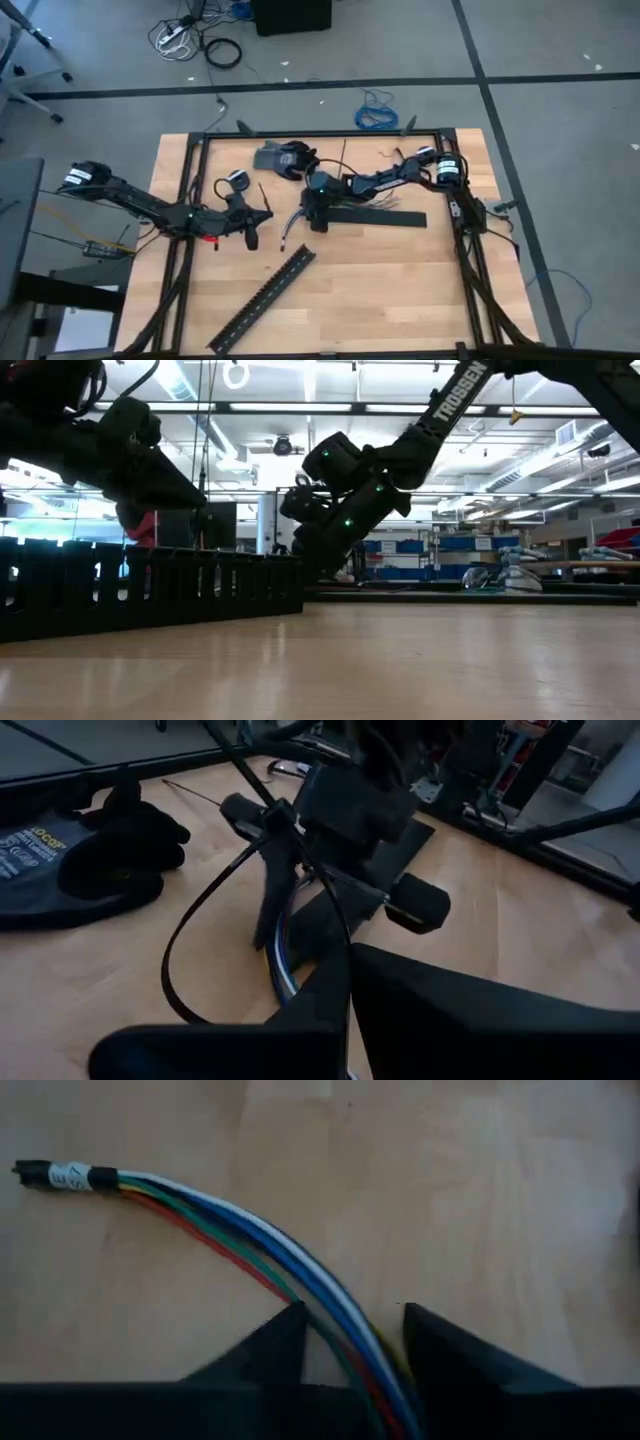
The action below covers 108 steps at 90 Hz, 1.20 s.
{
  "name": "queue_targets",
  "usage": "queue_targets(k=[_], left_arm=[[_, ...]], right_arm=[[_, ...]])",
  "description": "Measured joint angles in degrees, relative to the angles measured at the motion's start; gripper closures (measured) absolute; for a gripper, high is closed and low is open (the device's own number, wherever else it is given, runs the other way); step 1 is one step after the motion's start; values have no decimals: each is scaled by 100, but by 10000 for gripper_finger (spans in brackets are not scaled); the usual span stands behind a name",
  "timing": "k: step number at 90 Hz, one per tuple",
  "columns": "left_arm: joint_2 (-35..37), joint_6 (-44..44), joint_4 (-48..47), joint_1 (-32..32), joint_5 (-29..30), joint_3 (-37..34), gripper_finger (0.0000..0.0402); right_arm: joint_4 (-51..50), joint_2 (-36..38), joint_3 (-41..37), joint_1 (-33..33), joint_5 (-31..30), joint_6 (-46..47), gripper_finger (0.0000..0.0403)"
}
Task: Ziptie cables
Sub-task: Wrap the cable wires with the black zip tie
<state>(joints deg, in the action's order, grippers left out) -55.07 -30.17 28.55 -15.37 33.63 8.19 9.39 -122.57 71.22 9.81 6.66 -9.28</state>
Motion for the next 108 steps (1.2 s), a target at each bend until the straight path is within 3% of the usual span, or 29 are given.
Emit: queue_targets(k=[6,16,45,82,108], left_arm=[[0,2,12,-1,-1,0,401],[0,11,42,-1,-6,0,401],[0,-142,-22,-68,-69,0,401],[-177,-464,-416,-65,441,0,401],[-1101,-476,424,-64,455,0,401]], right_arm=[[24,-4,-2,18,70,-69,381],[182,8,-9,26,52,222,395],[-78,527,-26,160,-860,304,401],[-684,1260,-24,355,-1032,16,402],[-730,1413,-20,351,-992,15,402]])
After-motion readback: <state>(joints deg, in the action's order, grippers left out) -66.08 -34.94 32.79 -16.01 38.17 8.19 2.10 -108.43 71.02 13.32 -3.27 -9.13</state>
